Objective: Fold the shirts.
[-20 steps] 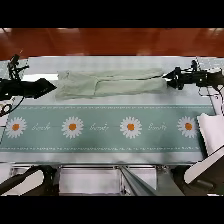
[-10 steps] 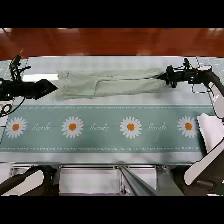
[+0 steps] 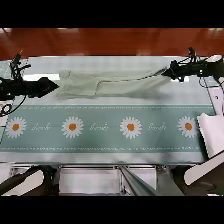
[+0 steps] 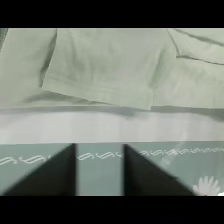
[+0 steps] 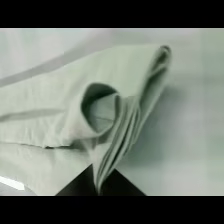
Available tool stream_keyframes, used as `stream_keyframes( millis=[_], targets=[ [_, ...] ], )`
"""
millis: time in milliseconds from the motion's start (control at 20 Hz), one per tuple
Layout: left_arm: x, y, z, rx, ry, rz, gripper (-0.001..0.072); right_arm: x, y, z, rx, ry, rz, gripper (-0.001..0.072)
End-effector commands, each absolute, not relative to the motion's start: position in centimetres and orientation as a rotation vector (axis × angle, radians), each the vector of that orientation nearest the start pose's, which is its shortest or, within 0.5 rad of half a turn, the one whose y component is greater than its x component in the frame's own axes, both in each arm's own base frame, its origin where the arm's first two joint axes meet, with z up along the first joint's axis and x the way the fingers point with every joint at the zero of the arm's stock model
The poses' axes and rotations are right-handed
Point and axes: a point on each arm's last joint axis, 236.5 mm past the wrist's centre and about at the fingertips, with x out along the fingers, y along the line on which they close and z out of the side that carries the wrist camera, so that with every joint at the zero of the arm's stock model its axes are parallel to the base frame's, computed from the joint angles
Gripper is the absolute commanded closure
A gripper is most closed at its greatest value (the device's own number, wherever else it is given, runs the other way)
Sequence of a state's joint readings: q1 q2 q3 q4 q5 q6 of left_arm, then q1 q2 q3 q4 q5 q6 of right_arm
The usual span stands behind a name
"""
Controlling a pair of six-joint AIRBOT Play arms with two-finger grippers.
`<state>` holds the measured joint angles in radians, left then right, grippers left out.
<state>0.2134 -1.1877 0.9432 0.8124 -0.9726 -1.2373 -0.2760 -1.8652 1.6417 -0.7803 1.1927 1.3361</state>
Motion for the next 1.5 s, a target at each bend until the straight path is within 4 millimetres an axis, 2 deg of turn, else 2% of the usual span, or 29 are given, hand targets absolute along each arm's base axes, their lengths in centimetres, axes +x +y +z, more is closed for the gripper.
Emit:
stream_keyframes(
  millis=[0, 150, 250, 500, 600, 700, 850, 1000, 1100, 1200, 1300, 1400, 1450],
  targets=[
    [39.5, -8.3, 4.0, -0.572, 1.004, -0.380, 0.0691, 49.4, -0.6, 2.8, 0.541, 1.121, 0.268, 0.0691],
    [39.1, -13.7, 4.8, -0.545, 0.995, -0.486, 0.0691, 44.9, -0.7, 7.0, 0.477, 1.065, 0.255, 0.0691],
    [39.7, -17.4, 5.1, -0.493, 0.957, -0.532, 0.0692, 41.4, 0.1, 9.4, 0.457, 1.031, 0.256, 0.0690],
    [41.2, -29.2, 5.7, -0.447, 1.013, -0.712, 0.0692, 32.8, 3.1, 13.6, 0.442, 0.951, 0.262, 0.0690],
    [40.7, -33.8, 4.7, -0.385, 1.096, -0.777, 0.0692, 30.2, 4.1, 15.1, 0.443, 0.913, 0.260, 0.0690],
    [39.0, -37.7, 2.6, -0.275, 1.194, -0.826, 0.0692, 28.1, 5.0, 16.6, 0.439, 0.872, 0.266, 0.0690],
    [35.3, -42.6, -0.2, -0.207, 1.315, -0.897, 0.0692, 25.9, 5.8, 18.5, 0.417, 0.818, 0.274, 0.0690],
    [30.5, -46.5, -2.7, -0.145, 1.402, -0.969, 0.0692, 24.8, 6.7, 18.6, 0.418, 0.838, 0.303, 0.0690],
    [27.1, -48.6, -3.7, -0.116, 1.445, -1.020, 0.0692, 24.7, 7.0, 18.6, 0.417, 0.837, 0.316, 0.0690],
    [24.1, -50.1, -4.4, -0.089, 1.481, -1.065, 0.0692, 24.8, 7.4, 18.7, 0.410, 0.833, 0.329, 0.0690],
    [21.9, -50.9, -4.6, -0.061, 1.501, -1.100, 0.0691, 25.1, 7.6, 19.0, 0.409, 0.818, 0.336, 0.0690],
    [20.9, -51.0, -4.1, -0.031, 1.500, -1.156, 0.0691, 25.5, 7.6, 18.7, 0.422, 0.833, 0.341, 0.0690],
    [21.4, -50.6, -3.6, -0.023, 1.485, -1.171, 0.0691, 25.8, 7.8, 18.5, 0.434, 0.843, 0.357, 0.0690]
  ],
)
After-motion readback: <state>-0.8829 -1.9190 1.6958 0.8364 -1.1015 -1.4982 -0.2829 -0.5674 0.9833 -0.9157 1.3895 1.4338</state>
